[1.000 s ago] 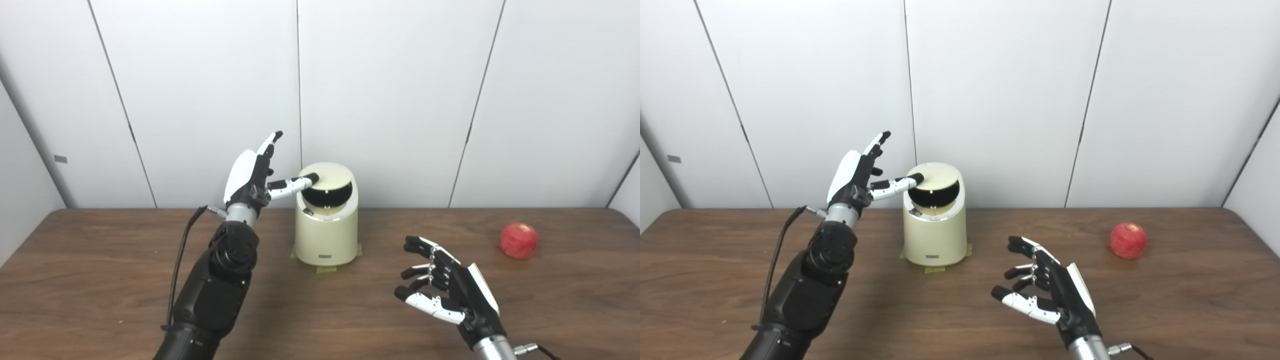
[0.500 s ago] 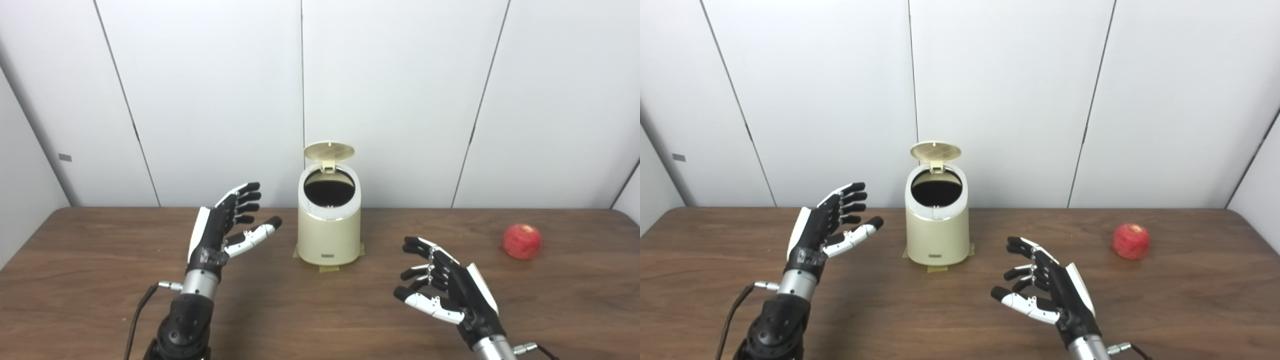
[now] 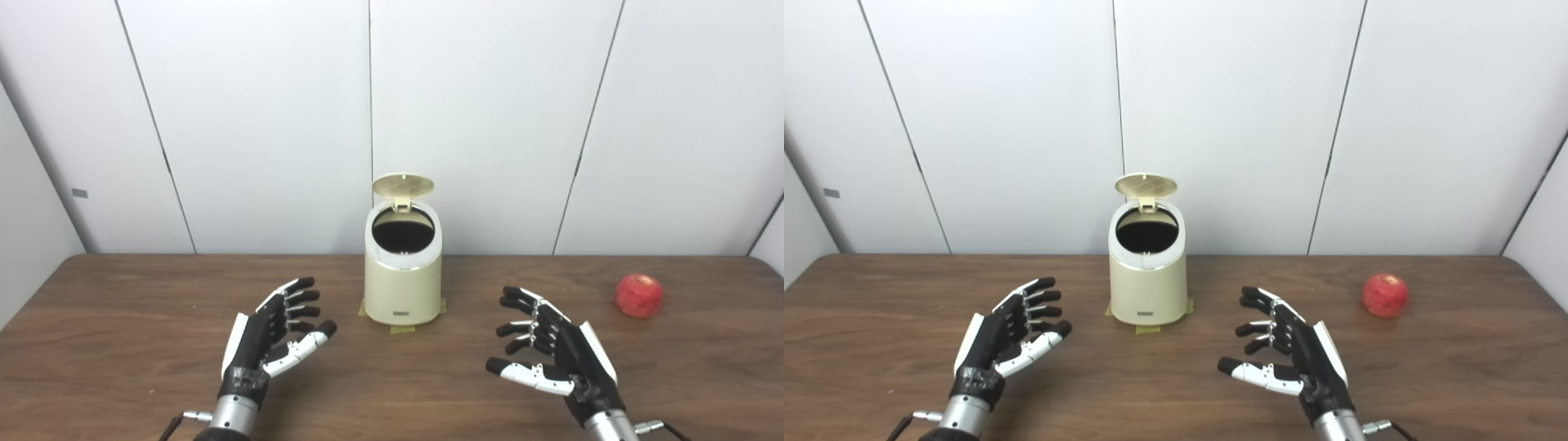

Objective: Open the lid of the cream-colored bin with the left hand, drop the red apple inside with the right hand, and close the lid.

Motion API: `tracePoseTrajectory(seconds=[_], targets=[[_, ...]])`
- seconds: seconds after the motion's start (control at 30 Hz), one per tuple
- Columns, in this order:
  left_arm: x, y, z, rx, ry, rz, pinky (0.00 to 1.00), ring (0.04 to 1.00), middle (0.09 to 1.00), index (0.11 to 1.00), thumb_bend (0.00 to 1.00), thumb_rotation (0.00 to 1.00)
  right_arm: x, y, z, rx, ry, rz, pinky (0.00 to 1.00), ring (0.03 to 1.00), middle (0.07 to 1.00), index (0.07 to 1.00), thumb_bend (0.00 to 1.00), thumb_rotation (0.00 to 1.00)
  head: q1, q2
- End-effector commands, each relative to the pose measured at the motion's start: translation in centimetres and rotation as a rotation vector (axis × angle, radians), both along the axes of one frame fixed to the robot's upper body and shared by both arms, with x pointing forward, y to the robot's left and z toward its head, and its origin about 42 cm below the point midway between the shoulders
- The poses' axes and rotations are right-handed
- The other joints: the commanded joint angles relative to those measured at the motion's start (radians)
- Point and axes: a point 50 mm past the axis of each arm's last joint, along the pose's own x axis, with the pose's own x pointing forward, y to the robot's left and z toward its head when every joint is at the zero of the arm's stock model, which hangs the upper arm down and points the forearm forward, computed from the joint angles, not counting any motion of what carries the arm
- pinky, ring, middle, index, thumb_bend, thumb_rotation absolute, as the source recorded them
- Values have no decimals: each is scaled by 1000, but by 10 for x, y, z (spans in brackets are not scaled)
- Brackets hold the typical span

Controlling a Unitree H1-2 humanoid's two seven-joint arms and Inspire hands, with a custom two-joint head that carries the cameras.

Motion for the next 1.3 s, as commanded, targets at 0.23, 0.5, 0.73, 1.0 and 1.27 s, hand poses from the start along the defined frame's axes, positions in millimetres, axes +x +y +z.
tracePoseTrajectory(seconds=[0.23,0.5,0.73,1.0,1.27], targets=[[6,6,7,3,-74,-21,626,700,771,807,687,176,36,-46,83,-364,-76,-85,483,620,820,848,819,296,-144,-48],[7,21,12,45,-56,0,647,715,780,819,630,95,66,-91,122,-555,-1,-231,532,682,833,848,835,260,-264,-71],[10,30,16,62,-84,-9,655,722,797,839,586,53,72,-110,152,-674,-10,-313,618,770,846,839,840,225,-335,-81],[12,32,21,71,-96,-20,654,706,793,838,552,2,90,-146,180,-743,65,-388,621,781,888,870,805,170,-349,-74],[10,30,25,65,-102,-34,661,715,802,847,552,0,117,-164,180,-882,210,-346,684,827,881,861,856,235,-350,-72]])
